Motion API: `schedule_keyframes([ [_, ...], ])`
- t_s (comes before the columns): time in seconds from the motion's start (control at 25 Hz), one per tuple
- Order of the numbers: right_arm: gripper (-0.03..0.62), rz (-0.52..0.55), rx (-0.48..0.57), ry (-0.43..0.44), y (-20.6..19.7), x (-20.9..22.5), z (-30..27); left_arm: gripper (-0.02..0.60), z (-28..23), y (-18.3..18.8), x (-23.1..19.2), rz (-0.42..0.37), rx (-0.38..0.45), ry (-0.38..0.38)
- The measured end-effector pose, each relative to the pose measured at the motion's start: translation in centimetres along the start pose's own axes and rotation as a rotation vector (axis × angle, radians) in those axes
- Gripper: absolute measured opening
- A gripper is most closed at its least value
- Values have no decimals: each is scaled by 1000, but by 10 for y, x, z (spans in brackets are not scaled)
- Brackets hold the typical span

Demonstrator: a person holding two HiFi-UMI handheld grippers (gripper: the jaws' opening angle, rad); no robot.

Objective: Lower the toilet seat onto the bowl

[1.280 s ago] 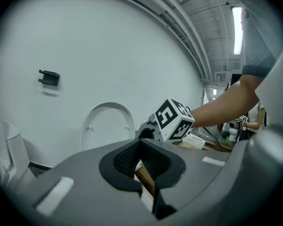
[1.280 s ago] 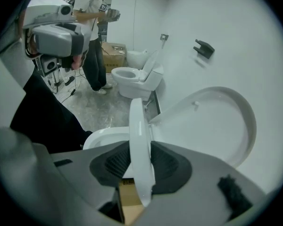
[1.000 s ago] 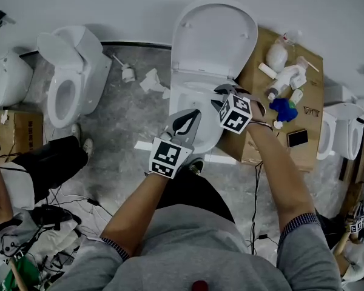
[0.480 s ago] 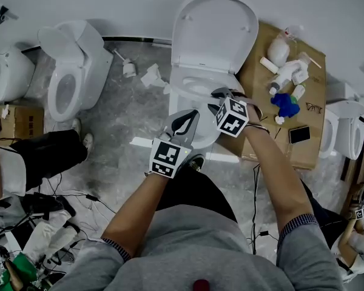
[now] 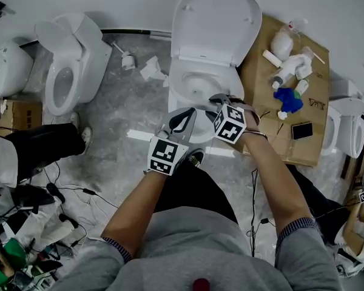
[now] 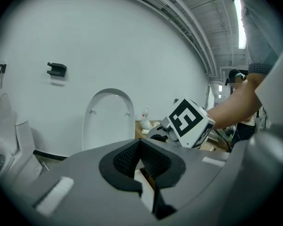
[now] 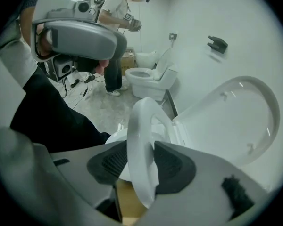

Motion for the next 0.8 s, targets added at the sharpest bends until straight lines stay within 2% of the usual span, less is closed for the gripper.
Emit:
schedule_keyframes([
  [0.52, 212, 10, -55, 133, -22, -54, -38, 9, 5, -47, 9, 34, -57, -2],
  [0.8, 216, -35, -62, 212, -33, -76, -56, 9, 0, -62, 15, 27, -81, -15],
])
Point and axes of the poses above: the fingertips, and each gripper's own axes: z backward along the fingers, x to its right, y out of its top, the point moved 5 cm from there along z, backward along the fingers, and after that the axes turned 5 degrees about -z, right-handed, at the moved point
